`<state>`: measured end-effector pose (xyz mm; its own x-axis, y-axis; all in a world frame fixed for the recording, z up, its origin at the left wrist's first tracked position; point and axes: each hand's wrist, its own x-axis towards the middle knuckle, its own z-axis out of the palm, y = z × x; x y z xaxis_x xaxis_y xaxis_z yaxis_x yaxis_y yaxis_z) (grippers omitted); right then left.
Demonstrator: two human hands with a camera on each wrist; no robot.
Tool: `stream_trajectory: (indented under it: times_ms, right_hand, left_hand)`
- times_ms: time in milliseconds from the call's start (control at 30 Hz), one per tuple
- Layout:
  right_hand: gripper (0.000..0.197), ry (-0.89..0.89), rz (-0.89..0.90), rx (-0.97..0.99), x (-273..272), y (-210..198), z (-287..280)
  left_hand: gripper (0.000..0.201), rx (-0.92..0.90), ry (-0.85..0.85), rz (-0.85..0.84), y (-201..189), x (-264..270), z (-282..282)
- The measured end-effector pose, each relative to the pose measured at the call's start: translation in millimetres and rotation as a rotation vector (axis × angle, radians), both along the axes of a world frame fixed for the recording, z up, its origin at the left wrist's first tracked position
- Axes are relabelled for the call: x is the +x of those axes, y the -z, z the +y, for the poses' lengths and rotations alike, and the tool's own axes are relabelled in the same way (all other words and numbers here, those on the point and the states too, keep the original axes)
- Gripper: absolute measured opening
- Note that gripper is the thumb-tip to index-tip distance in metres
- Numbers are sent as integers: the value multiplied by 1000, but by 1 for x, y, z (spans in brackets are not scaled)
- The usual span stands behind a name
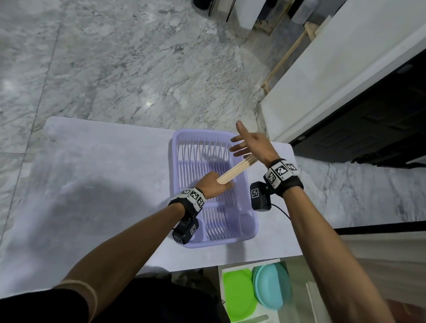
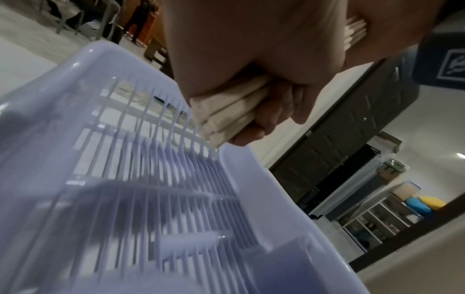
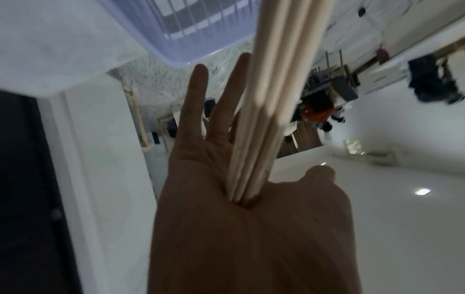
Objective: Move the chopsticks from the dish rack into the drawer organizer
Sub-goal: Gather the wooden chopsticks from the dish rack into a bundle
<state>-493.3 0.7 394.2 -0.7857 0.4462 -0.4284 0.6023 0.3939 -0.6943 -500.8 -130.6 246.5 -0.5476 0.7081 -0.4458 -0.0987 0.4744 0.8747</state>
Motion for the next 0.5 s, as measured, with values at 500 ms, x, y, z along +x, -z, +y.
stream_trajectory:
  times_ms: [500]
  right_hand:
    - [20, 258, 229, -804, 55, 57, 14]
  left_hand:
    - [40, 93, 225, -471, -20, 16, 9]
